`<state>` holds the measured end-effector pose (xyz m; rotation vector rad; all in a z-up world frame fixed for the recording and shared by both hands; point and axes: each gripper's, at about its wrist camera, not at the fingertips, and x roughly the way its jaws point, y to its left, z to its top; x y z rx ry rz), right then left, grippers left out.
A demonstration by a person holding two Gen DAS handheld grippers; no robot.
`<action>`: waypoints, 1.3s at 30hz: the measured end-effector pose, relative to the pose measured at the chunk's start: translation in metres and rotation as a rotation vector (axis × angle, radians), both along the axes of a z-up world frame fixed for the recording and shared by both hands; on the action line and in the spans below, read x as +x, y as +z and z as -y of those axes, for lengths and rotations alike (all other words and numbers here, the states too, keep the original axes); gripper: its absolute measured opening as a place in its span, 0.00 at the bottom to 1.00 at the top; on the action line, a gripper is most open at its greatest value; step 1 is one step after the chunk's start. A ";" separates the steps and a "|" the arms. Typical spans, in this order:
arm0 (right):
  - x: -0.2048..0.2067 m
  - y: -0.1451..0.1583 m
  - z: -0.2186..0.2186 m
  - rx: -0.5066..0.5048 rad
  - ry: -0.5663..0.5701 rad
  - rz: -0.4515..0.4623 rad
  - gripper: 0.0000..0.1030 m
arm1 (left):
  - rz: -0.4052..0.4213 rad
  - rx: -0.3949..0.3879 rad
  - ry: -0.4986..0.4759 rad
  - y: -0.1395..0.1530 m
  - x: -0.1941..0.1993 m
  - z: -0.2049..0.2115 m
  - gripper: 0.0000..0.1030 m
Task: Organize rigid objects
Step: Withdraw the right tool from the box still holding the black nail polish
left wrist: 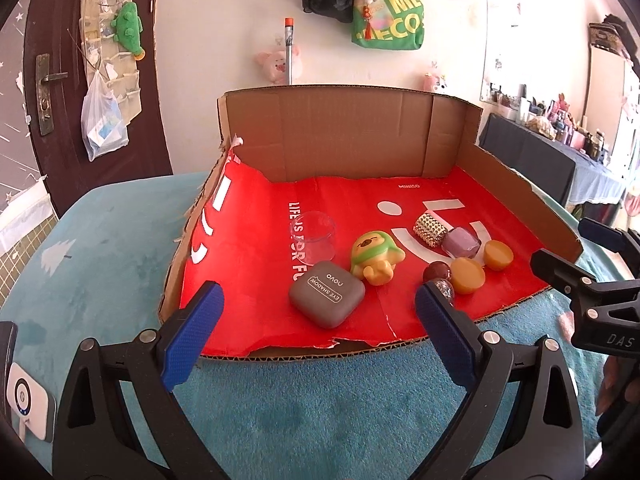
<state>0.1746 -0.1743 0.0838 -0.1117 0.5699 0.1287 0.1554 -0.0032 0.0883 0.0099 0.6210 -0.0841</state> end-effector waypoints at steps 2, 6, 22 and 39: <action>-0.006 0.001 0.001 0.006 -0.001 0.000 1.00 | -0.003 -0.002 0.005 0.000 -0.005 -0.001 0.95; -0.018 -0.001 0.003 0.018 -0.003 -0.002 1.00 | -0.021 -0.011 0.004 -0.004 -0.015 -0.001 0.95; -0.041 -0.035 0.014 0.034 -0.029 -0.108 1.00 | -0.107 -0.006 0.007 -0.031 -0.034 0.008 0.95; -0.038 -0.056 0.009 0.015 -0.043 -0.250 1.00 | -0.217 -0.003 0.040 -0.051 -0.025 0.005 0.95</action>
